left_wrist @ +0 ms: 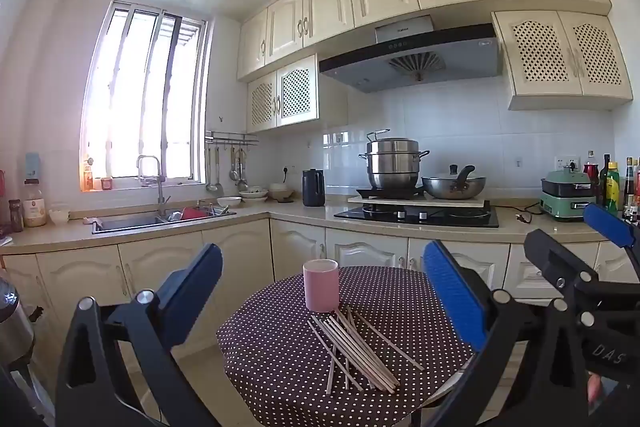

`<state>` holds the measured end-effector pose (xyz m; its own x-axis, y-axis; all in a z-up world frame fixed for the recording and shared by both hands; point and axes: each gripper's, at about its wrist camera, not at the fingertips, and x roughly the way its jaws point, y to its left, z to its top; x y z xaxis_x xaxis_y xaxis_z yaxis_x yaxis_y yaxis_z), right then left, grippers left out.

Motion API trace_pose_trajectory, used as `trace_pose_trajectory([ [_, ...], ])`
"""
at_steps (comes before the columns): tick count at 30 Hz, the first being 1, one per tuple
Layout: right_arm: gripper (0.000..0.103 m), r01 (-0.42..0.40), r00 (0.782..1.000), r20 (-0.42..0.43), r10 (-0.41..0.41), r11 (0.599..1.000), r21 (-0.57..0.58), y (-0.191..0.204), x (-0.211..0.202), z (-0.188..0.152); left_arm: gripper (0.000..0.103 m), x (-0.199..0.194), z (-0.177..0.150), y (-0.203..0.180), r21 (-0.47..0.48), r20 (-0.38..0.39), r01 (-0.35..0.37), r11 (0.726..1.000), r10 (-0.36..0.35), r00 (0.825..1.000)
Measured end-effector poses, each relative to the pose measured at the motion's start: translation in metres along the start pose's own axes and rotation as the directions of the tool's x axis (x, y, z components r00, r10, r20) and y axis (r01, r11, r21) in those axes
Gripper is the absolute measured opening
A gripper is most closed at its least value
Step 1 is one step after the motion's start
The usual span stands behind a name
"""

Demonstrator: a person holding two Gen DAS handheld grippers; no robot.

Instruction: Organize utensils

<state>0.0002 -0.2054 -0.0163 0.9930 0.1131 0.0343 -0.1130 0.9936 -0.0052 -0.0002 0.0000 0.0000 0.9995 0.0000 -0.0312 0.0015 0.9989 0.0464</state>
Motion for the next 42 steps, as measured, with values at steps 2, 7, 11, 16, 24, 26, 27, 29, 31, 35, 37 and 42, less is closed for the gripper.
trace_pose_trajectory([
  [2,0.097,-0.002,1.000,0.001,0.002,1.000,0.002,0.0000,0.0000,0.0001,0.099,0.0011,0.0003,0.0001,-0.004,-0.010,0.005,1.000,-0.005,1.000],
  [7,0.097,0.001,1.000,0.007,-0.001,1.000,-0.005,0.0018,-0.0012,0.0002,0.099,-0.0018,0.0028,0.0013,-0.011,-0.007,0.006,1.000,-0.006,1.000],
  [11,0.097,0.003,1.000,0.003,-0.003,1.000,0.001,0.0052,0.0032,-0.0069,0.099,0.0008,0.0024,0.0000,-0.013,-0.005,0.004,1.000,-0.005,1.000],
  [16,0.097,0.000,1.000,0.001,0.000,1.000,0.002,0.0021,0.0018,-0.0030,0.099,0.0014,0.0013,0.0024,-0.017,-0.004,0.007,1.000,-0.007,1.000],
  [24,0.097,-0.001,1.000,-0.001,0.001,1.000,0.003,0.0022,0.0015,-0.0028,0.099,-0.0037,0.0024,0.0015,-0.015,0.000,0.006,1.000,-0.006,1.000],
  [26,0.097,0.000,1.000,0.000,0.000,1.000,0.003,0.0031,0.0017,-0.0039,0.099,-0.0042,0.0022,0.0017,-0.013,0.001,0.003,1.000,-0.003,1.000],
  [27,0.097,-0.001,1.000,-0.001,0.001,1.000,0.003,0.0056,0.0019,-0.0053,0.099,-0.0046,0.0023,0.0018,-0.013,0.001,0.003,1.000,-0.003,1.000],
  [29,0.097,-0.002,1.000,-0.002,0.002,1.000,0.004,0.0059,0.0020,-0.0059,0.099,-0.0047,0.0021,0.0026,-0.012,0.001,0.003,1.000,-0.003,1.000],
  [31,0.097,-0.002,1.000,-0.002,0.002,1.000,0.004,0.0064,0.0016,-0.0066,0.099,-0.0048,0.0025,0.0028,-0.013,0.000,0.001,1.000,-0.001,1.000],
  [35,0.097,-0.001,1.000,-0.003,0.001,1.000,0.005,0.0080,0.0016,-0.0088,0.099,-0.0054,0.0037,0.0051,-0.011,-0.001,0.000,1.000,0.000,1.000],
  [37,0.097,-0.003,1.000,-0.005,0.003,1.000,0.007,0.0077,0.0015,-0.0089,0.099,-0.0060,0.0038,0.0063,-0.010,-0.001,-0.001,1.000,0.001,1.000],
  [42,0.097,-0.003,1.000,-0.005,0.004,1.000,0.009,0.0070,0.0025,-0.0080,0.099,-0.0049,0.0047,0.0078,-0.007,-0.001,-0.001,1.000,0.001,1.000],
])
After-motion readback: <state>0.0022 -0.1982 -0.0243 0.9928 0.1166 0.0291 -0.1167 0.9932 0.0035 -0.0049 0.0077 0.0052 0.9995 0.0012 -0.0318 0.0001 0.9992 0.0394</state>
